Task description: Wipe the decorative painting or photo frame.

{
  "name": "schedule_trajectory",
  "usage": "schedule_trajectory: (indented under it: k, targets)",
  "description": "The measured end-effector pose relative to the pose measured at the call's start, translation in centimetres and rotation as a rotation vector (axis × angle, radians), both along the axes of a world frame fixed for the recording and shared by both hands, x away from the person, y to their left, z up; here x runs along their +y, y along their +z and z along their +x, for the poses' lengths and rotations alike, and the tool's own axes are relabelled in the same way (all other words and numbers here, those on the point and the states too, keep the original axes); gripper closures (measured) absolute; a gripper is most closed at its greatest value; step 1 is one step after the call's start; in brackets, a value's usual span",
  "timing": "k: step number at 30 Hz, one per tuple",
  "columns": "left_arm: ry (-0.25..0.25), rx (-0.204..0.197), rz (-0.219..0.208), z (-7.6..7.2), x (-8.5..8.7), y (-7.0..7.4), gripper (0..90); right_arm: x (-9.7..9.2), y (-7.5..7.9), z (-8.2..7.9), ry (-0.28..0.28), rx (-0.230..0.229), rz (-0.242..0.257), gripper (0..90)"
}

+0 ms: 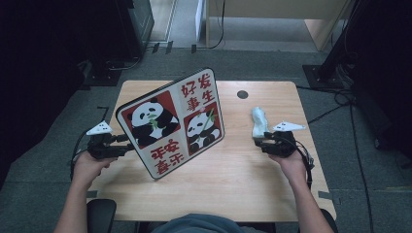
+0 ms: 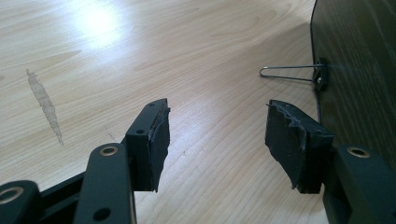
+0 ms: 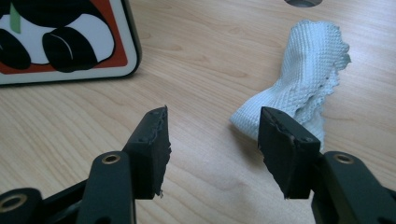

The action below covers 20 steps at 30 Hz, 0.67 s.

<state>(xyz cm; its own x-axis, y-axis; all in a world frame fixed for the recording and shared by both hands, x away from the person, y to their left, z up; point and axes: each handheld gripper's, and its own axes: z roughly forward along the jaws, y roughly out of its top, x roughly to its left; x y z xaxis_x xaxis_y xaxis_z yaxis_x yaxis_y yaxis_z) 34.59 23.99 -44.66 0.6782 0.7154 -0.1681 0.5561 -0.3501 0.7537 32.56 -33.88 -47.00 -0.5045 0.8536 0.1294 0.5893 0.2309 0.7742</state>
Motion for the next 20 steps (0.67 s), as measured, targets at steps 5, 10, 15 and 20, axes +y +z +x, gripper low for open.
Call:
schedule_trajectory:
  k: [5, 10, 15, 20]
  targets:
    - [0.002, 0.008, 0.001, 0.17, -0.25, -0.16, 39.5, -0.03, 0.04, -0.20, 0.009, -0.002, 0.002, 42.6]
    - [0.006, 0.000, -0.002, 0.24, -0.13, -0.19, 36.9, -0.17, -0.08, 0.06, 0.006, -0.005, 0.010, 41.4]
    - [0.008, 0.016, 0.004, 0.36, -0.23, -0.35, 36.7, -0.13, -0.14, 0.13, 0.008, -0.005, 0.011, 40.3]
    - [0.006, 0.020, 0.014, 0.37, -0.45, -0.42, 36.6, -0.04, -0.36, 0.27, 0.006, -0.004, 0.003, 39.6]
